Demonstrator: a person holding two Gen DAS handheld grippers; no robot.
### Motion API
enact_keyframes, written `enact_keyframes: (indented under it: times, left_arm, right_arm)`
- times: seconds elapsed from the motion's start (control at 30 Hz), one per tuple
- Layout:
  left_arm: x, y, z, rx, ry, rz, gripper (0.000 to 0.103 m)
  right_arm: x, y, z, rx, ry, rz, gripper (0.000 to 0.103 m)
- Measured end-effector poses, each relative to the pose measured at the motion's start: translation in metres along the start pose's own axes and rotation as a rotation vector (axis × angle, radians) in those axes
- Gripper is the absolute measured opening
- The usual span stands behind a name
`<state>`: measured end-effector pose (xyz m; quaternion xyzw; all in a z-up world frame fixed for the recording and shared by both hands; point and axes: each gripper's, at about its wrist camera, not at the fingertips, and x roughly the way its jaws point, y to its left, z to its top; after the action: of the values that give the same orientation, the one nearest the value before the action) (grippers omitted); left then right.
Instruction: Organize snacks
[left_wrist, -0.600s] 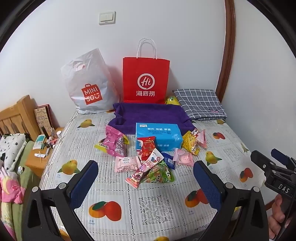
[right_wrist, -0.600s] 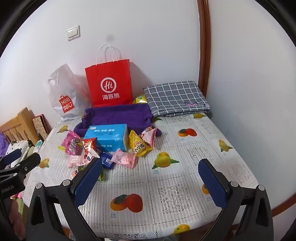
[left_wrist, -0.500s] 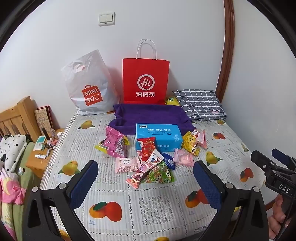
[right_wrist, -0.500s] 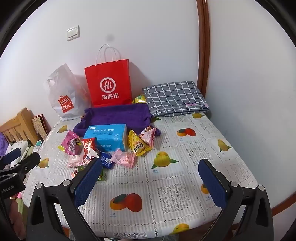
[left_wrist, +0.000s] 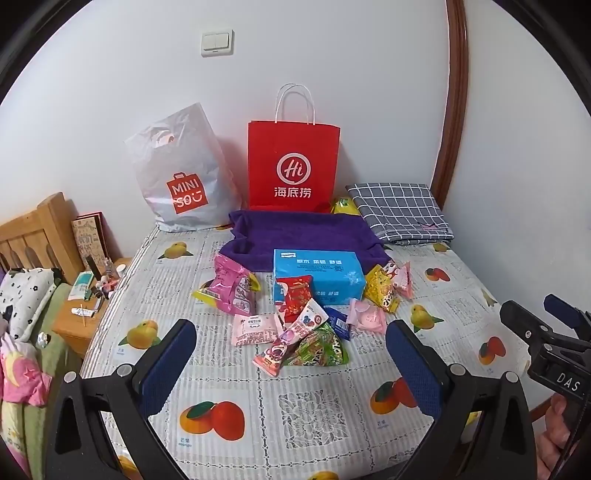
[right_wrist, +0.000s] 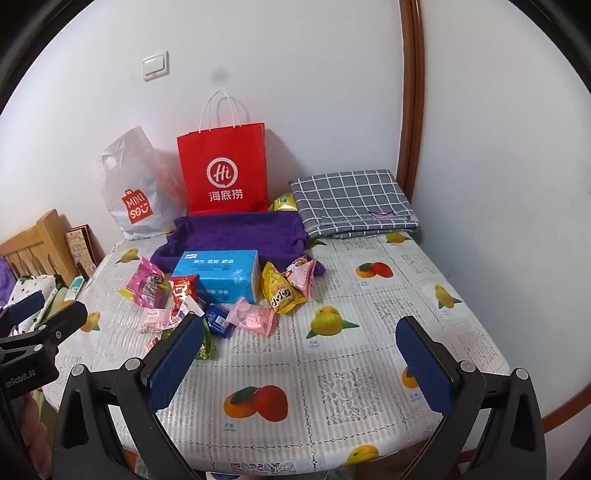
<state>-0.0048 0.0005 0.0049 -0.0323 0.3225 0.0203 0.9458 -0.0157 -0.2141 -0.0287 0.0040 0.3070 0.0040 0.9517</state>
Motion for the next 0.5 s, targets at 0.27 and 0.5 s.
enact_keyframes:
  times: [0.27, 0.5]
  left_arm:
    - [-0.0014, 0.0007, -0.0014, -0.005, -0.008, -0.006, 0.103]
    - [-0.0018, 0.0004, -0.0024, -0.006, -0.009, -0.005, 0.103]
  right_arm:
    - [-0.0015, 0.0061, -0.001, -0.013, -0.002, 0.001, 0.102]
    - [-0.0046, 0.0062, -0.0009, -0.009, -0.011, 0.007, 0.102]
